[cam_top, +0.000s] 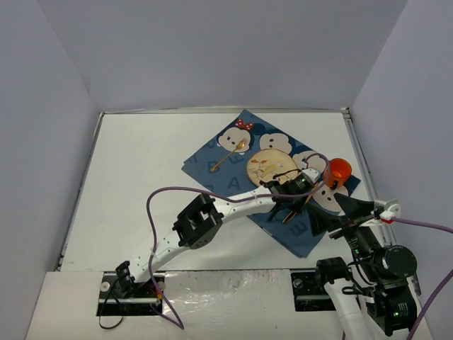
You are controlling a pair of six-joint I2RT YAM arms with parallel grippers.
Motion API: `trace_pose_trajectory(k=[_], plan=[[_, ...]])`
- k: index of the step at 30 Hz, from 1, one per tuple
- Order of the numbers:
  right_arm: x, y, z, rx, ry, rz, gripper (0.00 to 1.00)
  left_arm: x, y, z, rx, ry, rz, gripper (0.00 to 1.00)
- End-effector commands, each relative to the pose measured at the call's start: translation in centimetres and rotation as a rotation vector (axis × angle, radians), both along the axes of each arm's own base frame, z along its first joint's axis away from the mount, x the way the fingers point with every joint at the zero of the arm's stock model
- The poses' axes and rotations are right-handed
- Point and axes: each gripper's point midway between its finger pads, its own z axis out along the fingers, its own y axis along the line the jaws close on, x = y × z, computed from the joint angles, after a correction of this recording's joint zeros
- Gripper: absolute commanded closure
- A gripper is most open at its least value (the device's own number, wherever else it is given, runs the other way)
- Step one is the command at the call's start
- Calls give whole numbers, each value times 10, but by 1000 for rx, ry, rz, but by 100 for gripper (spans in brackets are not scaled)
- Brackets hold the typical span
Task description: Set the dinner table for one person
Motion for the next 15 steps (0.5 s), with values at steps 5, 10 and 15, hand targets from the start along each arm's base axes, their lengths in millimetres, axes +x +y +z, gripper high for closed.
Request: trace_pose_trajectory(k=[5, 10, 15], plan=[[-7, -2, 21, -1, -74, -2, 0, 13, -27, 39, -130, -68, 38, 100], [-8, -3, 18, -4, -69, -9, 0, 18, -28, 35, -139, -77, 73, 100], [-7, -3, 16, -4, -60, -8, 0, 21, -26, 41, -157, -84, 98, 100]])
